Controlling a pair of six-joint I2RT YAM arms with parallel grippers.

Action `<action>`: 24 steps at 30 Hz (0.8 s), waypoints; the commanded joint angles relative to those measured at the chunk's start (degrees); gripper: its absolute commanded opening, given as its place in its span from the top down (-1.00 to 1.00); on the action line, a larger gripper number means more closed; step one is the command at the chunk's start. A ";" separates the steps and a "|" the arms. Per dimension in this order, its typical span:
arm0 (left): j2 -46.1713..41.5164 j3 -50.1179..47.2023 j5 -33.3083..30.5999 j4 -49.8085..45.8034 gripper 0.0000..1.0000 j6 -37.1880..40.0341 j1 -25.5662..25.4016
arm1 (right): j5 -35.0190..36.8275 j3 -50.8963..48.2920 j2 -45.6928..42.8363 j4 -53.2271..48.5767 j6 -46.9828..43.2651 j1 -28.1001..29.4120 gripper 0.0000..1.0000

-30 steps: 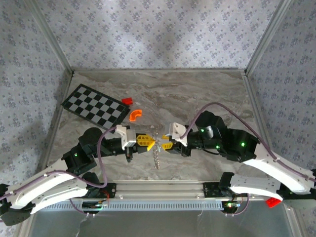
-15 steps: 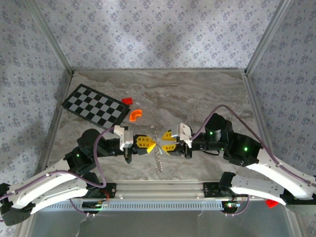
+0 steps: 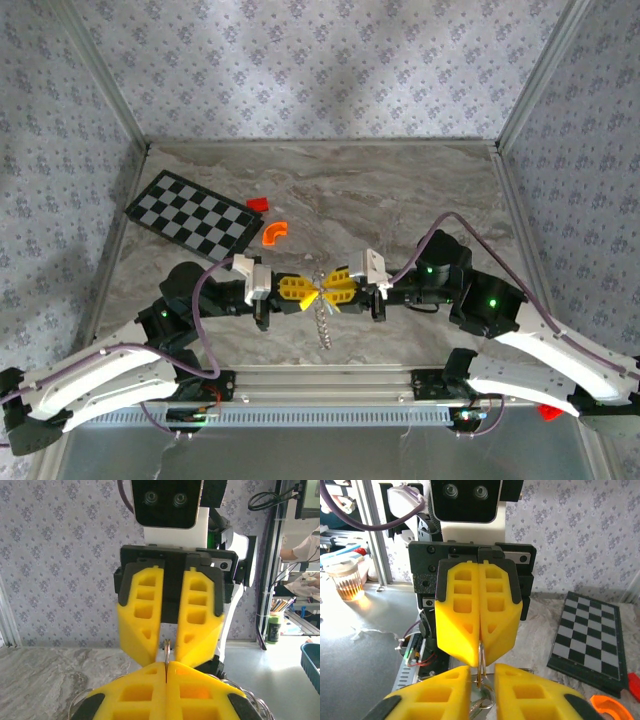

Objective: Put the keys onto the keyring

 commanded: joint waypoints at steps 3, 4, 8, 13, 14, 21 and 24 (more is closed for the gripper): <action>-0.70 0.83 0.96 3.67 1.00 -0.73 -0.20 | -1.12 -0.19 -0.47 1.28 0.39 -0.30 0.88; -0.76 0.96 0.68 3.05 1.00 -0.50 -0.20 | -0.78 -0.02 -0.53 0.81 0.11 -0.30 0.94; -1.18 2.28 -1.91 -3.76 1.00 2.00 -0.19 | 1.71 1.96 -0.60 -3.29 -1.99 -0.30 1.00; -1.82 5.42 -6.34 -15.93 0.81 6.07 -0.19 | 5.99 6.41 0.89 -12.04 -5.03 -0.07 1.00; -1.82 6.12 -7.08 -18.04 0.75 6.68 -0.15 | 6.82 7.64 1.60 -14.18 -5.85 -0.03 1.00; -1.46 8.78 -7.80 -25.75 0.64 8.74 -0.17 | 11.32 14.90 6.81 -26.73 -9.59 1.33 1.00; -0.99 9.33 -6.85 -26.52 0.62 8.80 -0.16 | 12.36 16.94 8.49 -29.73 -10.20 1.91 1.00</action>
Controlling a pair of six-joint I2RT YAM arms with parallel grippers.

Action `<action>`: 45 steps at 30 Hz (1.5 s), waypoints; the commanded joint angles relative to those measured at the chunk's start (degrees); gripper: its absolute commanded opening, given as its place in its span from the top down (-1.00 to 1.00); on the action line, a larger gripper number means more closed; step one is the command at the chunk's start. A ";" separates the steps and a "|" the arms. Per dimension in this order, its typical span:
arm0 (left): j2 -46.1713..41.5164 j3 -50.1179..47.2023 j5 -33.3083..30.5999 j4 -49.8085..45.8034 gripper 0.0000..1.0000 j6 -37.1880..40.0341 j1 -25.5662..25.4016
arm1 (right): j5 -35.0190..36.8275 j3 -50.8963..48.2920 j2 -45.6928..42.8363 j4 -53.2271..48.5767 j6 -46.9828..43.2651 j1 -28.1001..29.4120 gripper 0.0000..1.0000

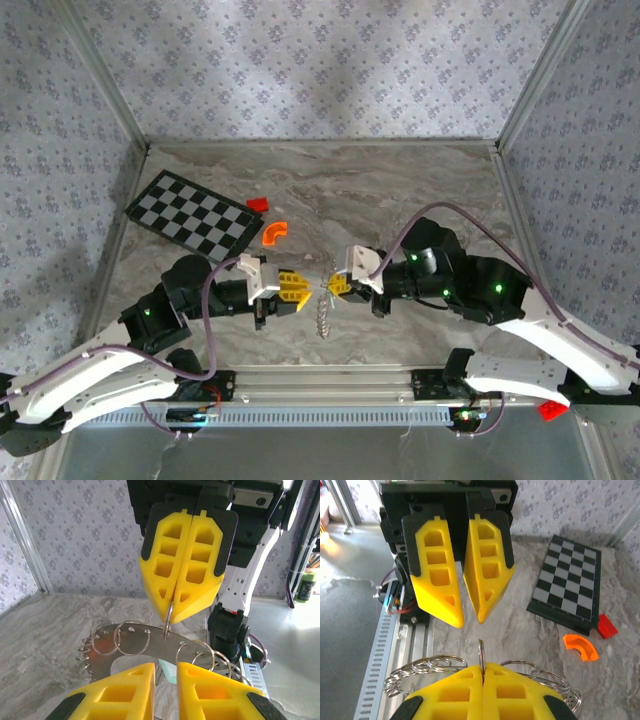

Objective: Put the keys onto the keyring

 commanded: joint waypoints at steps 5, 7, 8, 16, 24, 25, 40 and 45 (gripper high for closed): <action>1.02 2.20 1.22 -2.07 0.59 1.04 0.03 | 2.46 4.30 2.19 -6.91 -2.67 1.38 1.00; 1.54 2.06 1.73 -0.95 0.58 0.75 -0.04 | 2.88 4.63 2.74 -7.19 -2.93 1.75 1.00; 1.82 1.97 1.93 -0.48 0.58 0.63 -0.04 | 3.10 4.79 3.10 -7.36 -3.09 1.93 1.00; 3.45 1.49 2.62 2.30 0.52 0.19 -0.01 | 3.69 4.86 4.24 -7.15 -3.32 2.68 1.00; 4.88 2.25 2.66 1.94 0.51 0.44 0.00 | 4.06 5.12 4.61 -6.94 -3.35 2.95 1.00; 5.11 2.39 2.67 1.72 0.51 0.45 0.01 | 4.00 5.07 4.69 -6.87 -3.35 2.95 1.00; 6.78 2.92 2.19 2.15 0.75 0.44 0.00 | 4.09 4.37 4.70 -6.31 -3.05 3.47 1.00; 6.86 2.70 2.23 2.37 0.90 0.23 -0.01 | 3.82 4.11 4.72 -5.64 -3.10 3.45 1.00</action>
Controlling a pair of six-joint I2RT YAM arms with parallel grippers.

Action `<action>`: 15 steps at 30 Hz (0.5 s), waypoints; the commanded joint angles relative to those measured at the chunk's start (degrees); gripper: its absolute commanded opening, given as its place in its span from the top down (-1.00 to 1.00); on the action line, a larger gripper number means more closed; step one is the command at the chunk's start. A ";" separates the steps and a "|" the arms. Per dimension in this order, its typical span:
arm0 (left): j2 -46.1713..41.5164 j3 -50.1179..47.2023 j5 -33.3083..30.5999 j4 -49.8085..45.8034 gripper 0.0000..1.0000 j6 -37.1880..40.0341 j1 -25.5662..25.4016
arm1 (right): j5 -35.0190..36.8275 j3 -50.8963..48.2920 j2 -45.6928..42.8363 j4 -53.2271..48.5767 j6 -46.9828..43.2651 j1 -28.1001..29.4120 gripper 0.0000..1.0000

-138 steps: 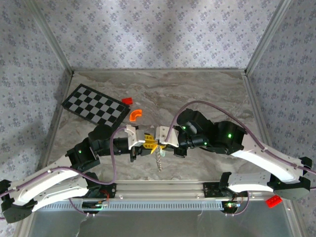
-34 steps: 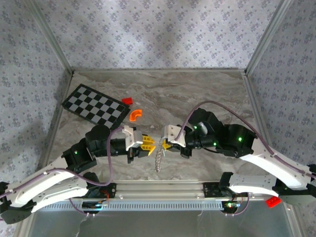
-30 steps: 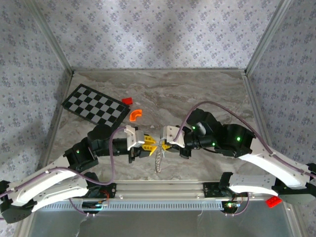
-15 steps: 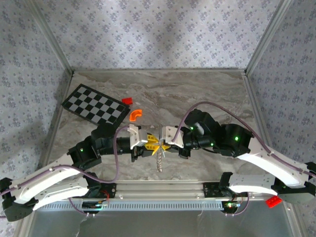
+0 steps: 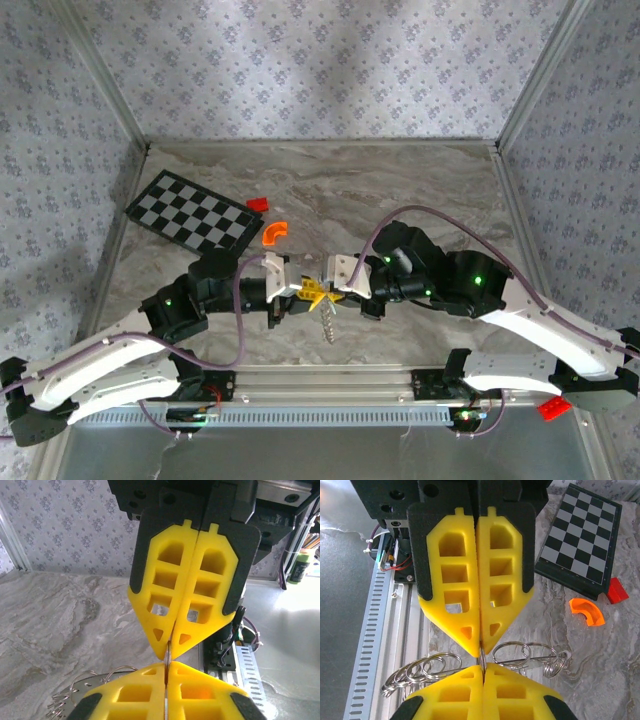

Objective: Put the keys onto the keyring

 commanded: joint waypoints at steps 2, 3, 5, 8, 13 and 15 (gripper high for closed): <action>0.12 1.97 -0.56 1.87 0.93 -0.27 -0.01 | -1.43 1.03 -0.24 2.60 -0.55 0.66 1.00; 0.10 1.92 -0.69 2.02 0.94 -0.32 0.02 | -1.50 0.95 -0.24 2.74 -0.56 0.66 1.00; 0.10 1.75 -1.17 2.30 1.00 -0.32 0.05 | -1.70 0.71 -0.33 3.25 -0.55 0.66 1.00; -0.07 1.27 -1.99 3.23 1.00 -0.75 0.02 | -2.00 0.56 -0.59 3.70 -0.42 0.65 1.00; -1.01 -0.43 -2.88 7.52 1.00 -2.44 -0.02 | -2.41 -0.98 -1.77 6.07 0.80 0.70 0.85; -1.61 -1.55 -1.67 10.36 1.00 -3.57 -0.01 | -2.56 -2.49 -3.18 7.82 2.01 0.57 0.53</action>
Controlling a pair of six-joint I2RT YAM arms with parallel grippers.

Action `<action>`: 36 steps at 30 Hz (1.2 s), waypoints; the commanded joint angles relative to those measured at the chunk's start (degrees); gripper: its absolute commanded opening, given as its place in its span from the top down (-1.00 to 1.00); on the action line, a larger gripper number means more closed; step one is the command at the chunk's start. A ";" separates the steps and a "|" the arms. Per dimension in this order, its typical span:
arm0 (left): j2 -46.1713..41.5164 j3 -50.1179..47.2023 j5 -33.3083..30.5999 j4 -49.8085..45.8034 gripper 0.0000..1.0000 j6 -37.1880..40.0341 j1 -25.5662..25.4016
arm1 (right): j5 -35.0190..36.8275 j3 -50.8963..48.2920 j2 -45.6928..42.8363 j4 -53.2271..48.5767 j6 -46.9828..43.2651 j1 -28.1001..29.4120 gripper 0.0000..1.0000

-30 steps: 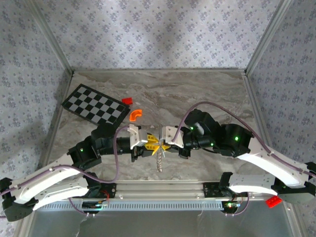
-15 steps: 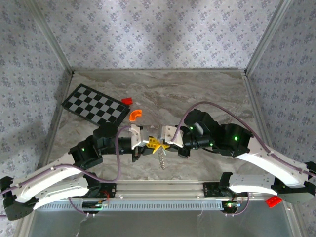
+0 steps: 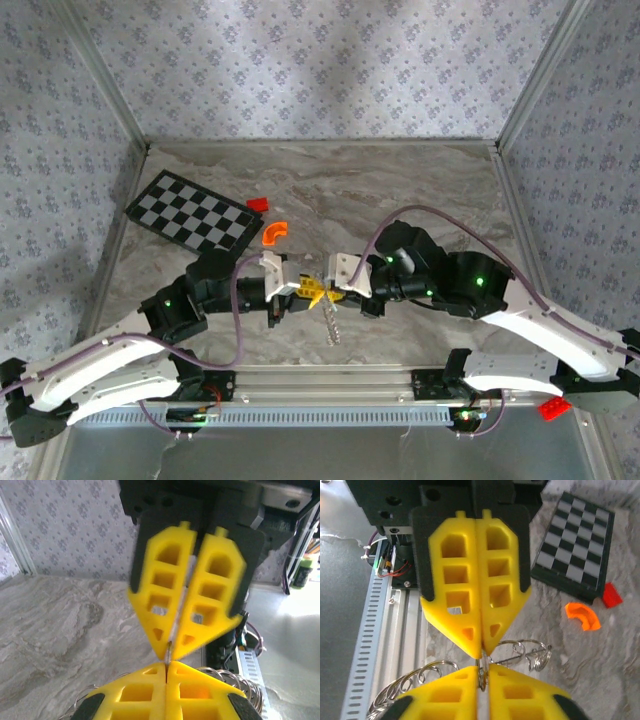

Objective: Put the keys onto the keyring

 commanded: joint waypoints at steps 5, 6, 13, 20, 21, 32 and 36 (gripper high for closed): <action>-2.72 -2.51 2.98 13.56 1.00 -3.81 -0.02 | -4.06 -5.60 -6.87 9.06 4.01 -0.65 0.27; -3.21 -3.07 3.71 15.02 1.00 -4.33 0.01 | -4.41 -5.79 -7.66 9.85 4.52 -1.12 0.30; -5.58 -4.08 7.35 20.06 1.00 -5.68 0.02 | -8.70 -10.57 -12.07 14.20 7.42 -3.26 0.37; -6.58 -5.16 8.36 22.83 1.00 -6.74 -0.02 | -12.15 -13.38 -13.24 21.13 7.38 -3.66 0.33; -6.73 -5.43 8.31 23.62 1.00 -6.98 -0.01 | -12.48 -14.12 -13.67 22.59 7.56 -3.69 0.32; -5.69 -9.77 6.44 35.10 1.00 -10.09 0.02 | -14.12 -17.39 -14.81 34.11 12.08 -3.81 0.34; -4.88 -10.23 6.27 37.32 1.00 -10.59 -0.02 | -14.04 -17.04 -13.88 34.16 12.36 -3.83 0.43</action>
